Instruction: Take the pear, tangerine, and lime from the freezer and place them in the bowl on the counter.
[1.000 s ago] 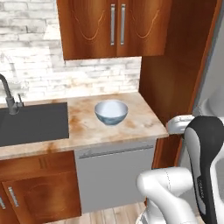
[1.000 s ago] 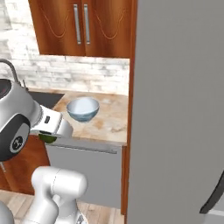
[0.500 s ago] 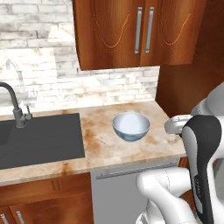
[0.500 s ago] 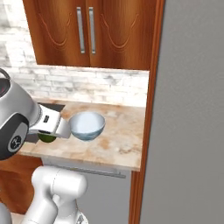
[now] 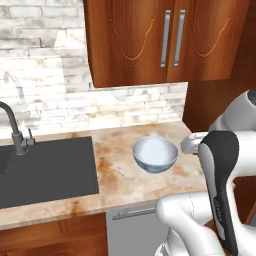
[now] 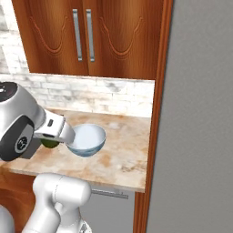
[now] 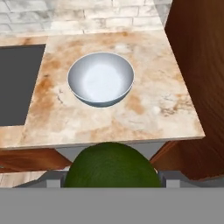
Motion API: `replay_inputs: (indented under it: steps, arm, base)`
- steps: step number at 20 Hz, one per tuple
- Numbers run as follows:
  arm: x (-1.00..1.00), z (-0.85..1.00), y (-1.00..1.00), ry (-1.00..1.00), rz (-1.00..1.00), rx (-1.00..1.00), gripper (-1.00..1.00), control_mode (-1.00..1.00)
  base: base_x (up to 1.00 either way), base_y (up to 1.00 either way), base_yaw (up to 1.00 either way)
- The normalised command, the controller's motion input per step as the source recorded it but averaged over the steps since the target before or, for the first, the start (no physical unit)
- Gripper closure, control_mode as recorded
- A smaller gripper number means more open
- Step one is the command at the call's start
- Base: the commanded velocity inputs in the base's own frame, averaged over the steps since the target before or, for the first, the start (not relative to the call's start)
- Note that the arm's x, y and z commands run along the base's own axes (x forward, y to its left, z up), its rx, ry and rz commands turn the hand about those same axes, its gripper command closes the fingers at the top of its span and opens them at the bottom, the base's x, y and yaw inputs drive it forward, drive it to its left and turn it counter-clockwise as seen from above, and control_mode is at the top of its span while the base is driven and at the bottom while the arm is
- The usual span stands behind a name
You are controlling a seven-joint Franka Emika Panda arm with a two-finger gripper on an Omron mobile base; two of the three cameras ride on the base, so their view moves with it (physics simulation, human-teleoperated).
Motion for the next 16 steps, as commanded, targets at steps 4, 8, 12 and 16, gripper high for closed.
replay_inputs:
  steps: [4,8,12,16]
  arm:
    - [0.35,-0.70,0.28,0.03,0.00,0.00,1.00,-1.00]
    - [0.54,-0.43,0.07,0.00,0.00,0.00,1.00,-1.00]
    - [0.72,-0.32,0.00,0.00,0.00,0.00,1.00,-1.00]
    - [0.68,-0.43,0.04,0.01,0.00,0.00,1.00,-1.00]
  base:
    - [0.00,0.00,0.00]
    - [0.00,0.00,0.00]
    - [0.00,0.00,0.00]
    - [0.00,0.00,0.00]
